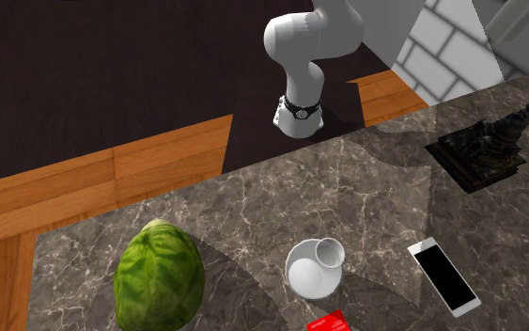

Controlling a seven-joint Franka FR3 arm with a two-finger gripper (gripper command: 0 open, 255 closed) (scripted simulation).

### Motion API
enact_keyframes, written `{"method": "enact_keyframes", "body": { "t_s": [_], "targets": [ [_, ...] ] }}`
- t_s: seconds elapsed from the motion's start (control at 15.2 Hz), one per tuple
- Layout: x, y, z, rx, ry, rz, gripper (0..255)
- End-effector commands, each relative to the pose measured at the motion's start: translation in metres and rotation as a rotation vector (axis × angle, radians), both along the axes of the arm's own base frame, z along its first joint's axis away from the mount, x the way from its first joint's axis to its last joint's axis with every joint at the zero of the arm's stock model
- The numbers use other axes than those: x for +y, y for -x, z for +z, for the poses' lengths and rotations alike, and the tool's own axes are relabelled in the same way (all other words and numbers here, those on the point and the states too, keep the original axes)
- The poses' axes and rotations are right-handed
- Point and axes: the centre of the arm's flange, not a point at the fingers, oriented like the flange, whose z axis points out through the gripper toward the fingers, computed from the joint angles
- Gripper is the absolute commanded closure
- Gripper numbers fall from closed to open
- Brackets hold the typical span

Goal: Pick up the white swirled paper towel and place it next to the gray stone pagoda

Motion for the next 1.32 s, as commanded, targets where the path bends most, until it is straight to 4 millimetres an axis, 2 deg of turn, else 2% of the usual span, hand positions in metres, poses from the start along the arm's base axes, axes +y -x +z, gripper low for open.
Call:
{"method": "enact_keyframes", "body": {
  "t_s": [0.0, 1.25],
  "targets": [
    [-0.001, 0.0, -0.011, 0.0, -0.001, 0.0, 255],
    [-0.001, 0.0, -0.111, 0.0, -0.001, 0.0, 255]
  ]
}}
